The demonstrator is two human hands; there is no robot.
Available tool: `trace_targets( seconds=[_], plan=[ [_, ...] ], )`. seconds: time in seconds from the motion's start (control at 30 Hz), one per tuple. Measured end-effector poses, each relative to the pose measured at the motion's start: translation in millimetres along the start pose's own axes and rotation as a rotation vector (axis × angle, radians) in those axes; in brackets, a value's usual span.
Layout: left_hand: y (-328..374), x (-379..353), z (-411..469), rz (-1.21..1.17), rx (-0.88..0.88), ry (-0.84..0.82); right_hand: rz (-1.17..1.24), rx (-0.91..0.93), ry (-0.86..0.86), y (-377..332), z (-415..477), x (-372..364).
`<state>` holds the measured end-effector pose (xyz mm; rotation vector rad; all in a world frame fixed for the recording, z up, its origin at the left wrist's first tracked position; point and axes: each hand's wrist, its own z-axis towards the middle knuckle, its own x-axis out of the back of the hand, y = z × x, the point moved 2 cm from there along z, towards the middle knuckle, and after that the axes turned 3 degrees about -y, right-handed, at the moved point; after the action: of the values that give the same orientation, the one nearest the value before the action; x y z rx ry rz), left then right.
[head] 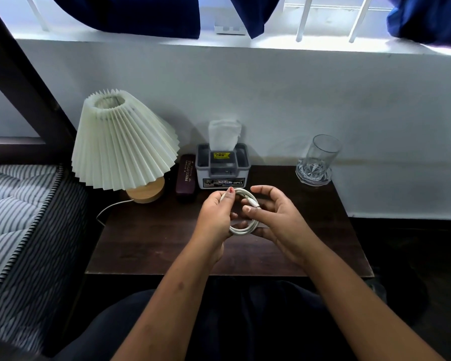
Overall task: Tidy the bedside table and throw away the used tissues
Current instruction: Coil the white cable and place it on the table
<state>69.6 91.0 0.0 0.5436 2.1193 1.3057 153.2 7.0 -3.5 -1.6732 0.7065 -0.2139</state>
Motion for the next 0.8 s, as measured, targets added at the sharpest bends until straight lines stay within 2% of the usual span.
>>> trace_targets(
  seconds=[0.17,0.33,0.5,0.7,0.8],
  plan=[
    [-4,3,7,0.053,0.05,0.074,-0.067,-0.008,0.087,2,4,12],
    [-9,-2,5,0.105,0.062,0.037,0.049,0.047,0.24,-3,9,30],
    [-16,-15,6,0.072,0.031,0.053,0.058,0.093,0.319,-5,12,39],
    [-28,-18,20,-0.041,-0.064,0.206,0.128,-0.019,0.238,1,13,44],
    [-37,-27,29,-0.136,-0.051,0.289,0.087,-0.072,0.192,3,16,48]
  ],
)
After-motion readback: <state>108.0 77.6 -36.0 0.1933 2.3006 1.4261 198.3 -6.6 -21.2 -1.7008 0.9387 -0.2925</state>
